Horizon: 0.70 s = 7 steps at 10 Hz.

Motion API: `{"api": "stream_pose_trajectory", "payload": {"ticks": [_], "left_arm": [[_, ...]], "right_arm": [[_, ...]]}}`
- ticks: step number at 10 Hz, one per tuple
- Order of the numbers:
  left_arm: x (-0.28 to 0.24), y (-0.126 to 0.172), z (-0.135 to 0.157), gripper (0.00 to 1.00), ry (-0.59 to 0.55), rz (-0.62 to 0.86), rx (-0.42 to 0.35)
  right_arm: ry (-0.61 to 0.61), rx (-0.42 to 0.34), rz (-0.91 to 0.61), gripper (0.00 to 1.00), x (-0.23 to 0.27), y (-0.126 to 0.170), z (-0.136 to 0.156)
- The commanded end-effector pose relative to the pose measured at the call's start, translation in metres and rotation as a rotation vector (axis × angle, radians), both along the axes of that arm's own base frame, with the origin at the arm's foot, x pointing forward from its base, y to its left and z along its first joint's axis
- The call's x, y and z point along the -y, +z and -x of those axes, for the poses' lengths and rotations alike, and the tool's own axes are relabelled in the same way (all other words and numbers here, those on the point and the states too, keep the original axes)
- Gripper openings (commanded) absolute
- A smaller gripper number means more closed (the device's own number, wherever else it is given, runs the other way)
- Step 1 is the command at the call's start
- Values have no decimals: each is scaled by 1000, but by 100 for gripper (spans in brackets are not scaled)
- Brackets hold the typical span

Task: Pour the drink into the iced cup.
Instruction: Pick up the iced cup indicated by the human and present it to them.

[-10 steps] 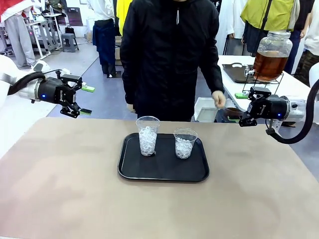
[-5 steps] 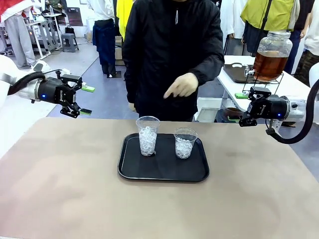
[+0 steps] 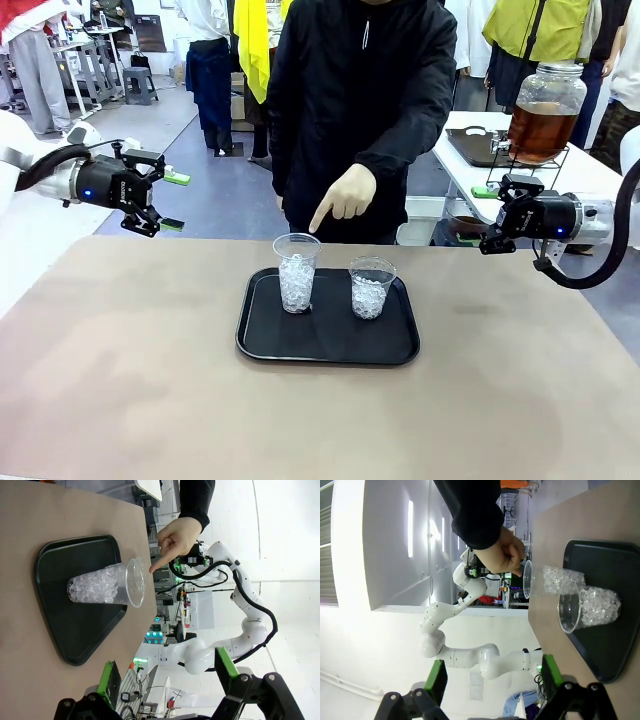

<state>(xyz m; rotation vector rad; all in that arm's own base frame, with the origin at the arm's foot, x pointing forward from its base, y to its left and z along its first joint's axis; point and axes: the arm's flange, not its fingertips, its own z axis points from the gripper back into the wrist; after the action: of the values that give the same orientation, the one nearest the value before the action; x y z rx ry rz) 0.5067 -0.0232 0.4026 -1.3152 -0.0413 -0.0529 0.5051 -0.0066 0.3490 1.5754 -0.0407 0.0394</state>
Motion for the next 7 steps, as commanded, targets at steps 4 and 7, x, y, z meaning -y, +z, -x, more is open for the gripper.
{"api": "stream_pose_trajectory", "payload": {"ticks": [4, 7], "left_arm": [[0, 1, 1, 100, 5, -2, 4], [0, 1, 1, 100, 5, -2, 4]], "right_arm": [[-5, 3, 3, 100, 0, 1, 0], [-5, 3, 3, 100, 0, 1, 0]]}}
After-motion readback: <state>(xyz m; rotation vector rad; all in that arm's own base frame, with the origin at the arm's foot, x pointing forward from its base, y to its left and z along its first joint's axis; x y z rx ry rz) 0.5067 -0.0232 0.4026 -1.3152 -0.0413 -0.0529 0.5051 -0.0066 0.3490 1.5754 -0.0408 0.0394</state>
